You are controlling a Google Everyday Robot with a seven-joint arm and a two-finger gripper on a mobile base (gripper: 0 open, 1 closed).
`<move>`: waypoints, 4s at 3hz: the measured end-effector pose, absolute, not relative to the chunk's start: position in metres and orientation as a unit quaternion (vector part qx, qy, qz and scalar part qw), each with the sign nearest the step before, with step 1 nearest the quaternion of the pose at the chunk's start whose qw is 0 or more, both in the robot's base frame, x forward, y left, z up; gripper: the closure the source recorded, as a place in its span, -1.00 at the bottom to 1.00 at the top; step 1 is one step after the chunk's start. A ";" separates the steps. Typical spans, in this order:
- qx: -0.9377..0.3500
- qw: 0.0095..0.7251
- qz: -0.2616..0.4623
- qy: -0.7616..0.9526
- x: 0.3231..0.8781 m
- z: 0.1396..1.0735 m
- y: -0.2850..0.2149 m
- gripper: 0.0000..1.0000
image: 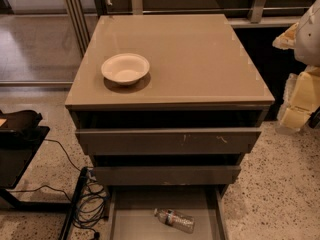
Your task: Pick water bottle from bottom drawer and place on counter
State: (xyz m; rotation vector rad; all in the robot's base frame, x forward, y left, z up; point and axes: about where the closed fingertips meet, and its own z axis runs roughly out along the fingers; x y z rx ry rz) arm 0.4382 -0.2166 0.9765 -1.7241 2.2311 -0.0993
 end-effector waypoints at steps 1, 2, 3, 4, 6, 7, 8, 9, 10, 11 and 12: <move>-0.603 0.159 -0.035 0.781 0.438 0.976 -0.217 -1.00; -0.599 0.154 -0.020 0.786 0.436 0.953 -0.220 -1.00; -0.601 0.155 0.019 0.784 0.427 0.893 -0.224 -1.00; -0.602 0.171 0.053 0.779 0.412 0.809 -0.229 -1.00; -0.609 0.154 0.069 0.775 0.413 0.784 -0.215 -1.00; -0.614 0.141 0.091 0.771 0.410 0.719 -0.201 -1.00; -0.609 0.159 0.111 0.769 0.406 0.639 -0.198 -1.00; -0.597 0.197 0.121 0.768 0.417 0.578 -0.200 -1.00; -0.570 0.211 0.139 0.782 0.429 0.514 -0.200 -1.00; -0.571 0.211 0.139 0.781 0.429 0.514 -0.200 -1.00; -0.571 0.230 0.171 0.769 0.429 0.497 -0.189 -1.00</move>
Offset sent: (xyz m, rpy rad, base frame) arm -0.0055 -0.0094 -0.0654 0.0480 0.0919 -0.0200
